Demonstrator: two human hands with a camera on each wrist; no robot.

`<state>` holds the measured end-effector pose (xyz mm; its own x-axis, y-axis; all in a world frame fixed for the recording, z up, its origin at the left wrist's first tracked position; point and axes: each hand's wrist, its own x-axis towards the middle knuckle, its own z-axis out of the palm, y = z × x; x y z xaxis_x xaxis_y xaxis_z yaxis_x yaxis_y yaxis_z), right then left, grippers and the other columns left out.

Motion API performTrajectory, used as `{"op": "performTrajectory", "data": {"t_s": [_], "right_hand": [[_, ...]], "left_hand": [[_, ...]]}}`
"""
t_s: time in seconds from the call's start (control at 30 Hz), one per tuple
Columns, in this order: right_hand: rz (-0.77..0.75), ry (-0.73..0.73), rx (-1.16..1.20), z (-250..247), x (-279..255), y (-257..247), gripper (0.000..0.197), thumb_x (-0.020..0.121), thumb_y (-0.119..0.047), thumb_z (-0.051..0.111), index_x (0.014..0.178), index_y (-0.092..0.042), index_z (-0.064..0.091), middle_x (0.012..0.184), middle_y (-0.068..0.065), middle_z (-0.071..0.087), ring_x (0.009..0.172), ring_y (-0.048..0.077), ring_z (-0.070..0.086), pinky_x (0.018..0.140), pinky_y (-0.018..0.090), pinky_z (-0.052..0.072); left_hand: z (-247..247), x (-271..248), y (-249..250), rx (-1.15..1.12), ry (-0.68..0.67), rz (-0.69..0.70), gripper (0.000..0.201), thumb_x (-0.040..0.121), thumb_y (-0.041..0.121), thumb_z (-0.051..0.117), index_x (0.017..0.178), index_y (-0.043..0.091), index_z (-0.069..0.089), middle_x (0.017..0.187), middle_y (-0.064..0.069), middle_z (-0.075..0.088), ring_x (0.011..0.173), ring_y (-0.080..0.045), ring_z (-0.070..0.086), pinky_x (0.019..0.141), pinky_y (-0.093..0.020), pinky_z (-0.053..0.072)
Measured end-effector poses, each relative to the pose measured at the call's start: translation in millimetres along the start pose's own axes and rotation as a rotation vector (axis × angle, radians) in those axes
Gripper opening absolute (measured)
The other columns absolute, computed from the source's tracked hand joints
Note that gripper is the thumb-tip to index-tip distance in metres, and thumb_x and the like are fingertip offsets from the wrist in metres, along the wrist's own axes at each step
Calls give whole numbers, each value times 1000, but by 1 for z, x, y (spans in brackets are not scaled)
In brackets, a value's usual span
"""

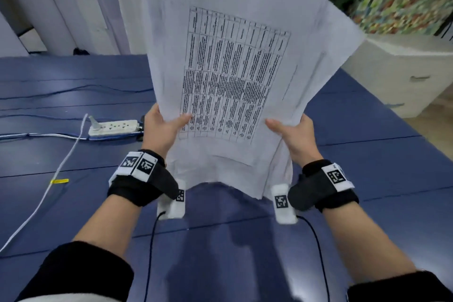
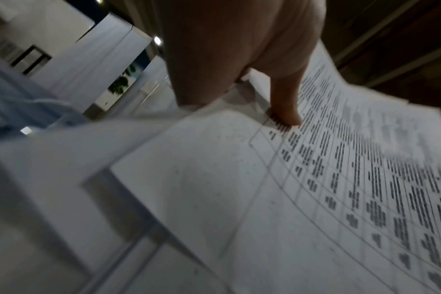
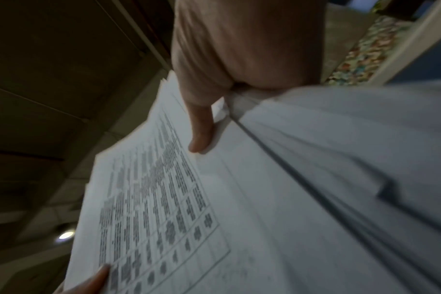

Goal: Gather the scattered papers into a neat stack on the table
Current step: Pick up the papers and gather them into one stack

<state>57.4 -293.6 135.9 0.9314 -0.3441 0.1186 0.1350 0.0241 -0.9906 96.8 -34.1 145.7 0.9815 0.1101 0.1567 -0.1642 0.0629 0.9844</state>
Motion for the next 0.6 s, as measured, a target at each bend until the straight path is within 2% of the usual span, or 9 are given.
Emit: {"op": "performTrajectory", "data": {"t_s": [0.07,0.13,0.23,0.3,0.37,0.47,0.6], "right_hand": [[-46,8,31,7,6,-10,32,73,-2,76,100,-13,64,93,-6,71,82,4,70,78,22,56],[-57,-1,43,9,9,-14,38,71,0,77,105,-4,63,90,-6,71,80,5,70,79,26,56],[-91,-55,-2,8,11,-15,36,67,1,80,101,-3,68,88,-6,74,87,13,72,82,33,57],[-125,-87,-24,6,12,-17,32,66,2,80,95,-6,70,85,-6,75,88,14,72,79,30,57],[-154,-94,-45,4,12,-22,33,65,1,81,96,0,71,82,-6,76,84,12,72,74,25,57],[-183,-100,-42,-1,13,-29,36,65,1,81,100,3,70,94,6,74,90,18,72,78,29,58],[-227,-139,-38,-5,15,-42,39,66,4,79,103,3,68,101,10,72,94,21,71,80,30,57]], "left_hand": [[1,1,11,-15,20,50,38,79,-1,67,116,6,56,104,-5,66,92,-14,64,88,-24,52],[0,-1,14,-17,15,53,37,80,-1,67,115,6,56,100,-3,66,87,-11,65,87,-27,52],[-3,-3,12,-2,5,64,39,76,4,72,113,6,57,95,3,68,77,1,67,76,-17,54],[-3,-4,16,-12,17,75,45,72,7,77,113,4,59,97,2,69,82,0,67,75,-14,54],[-2,-5,21,-21,8,99,48,69,8,79,113,4,60,99,4,69,86,-2,67,77,-12,53],[0,-5,25,-25,-19,115,52,68,6,79,116,4,58,103,1,68,84,3,68,71,-10,52],[-3,-4,20,-23,-31,83,58,65,4,80,118,0,56,105,-8,69,88,-7,70,71,-18,57]]}}
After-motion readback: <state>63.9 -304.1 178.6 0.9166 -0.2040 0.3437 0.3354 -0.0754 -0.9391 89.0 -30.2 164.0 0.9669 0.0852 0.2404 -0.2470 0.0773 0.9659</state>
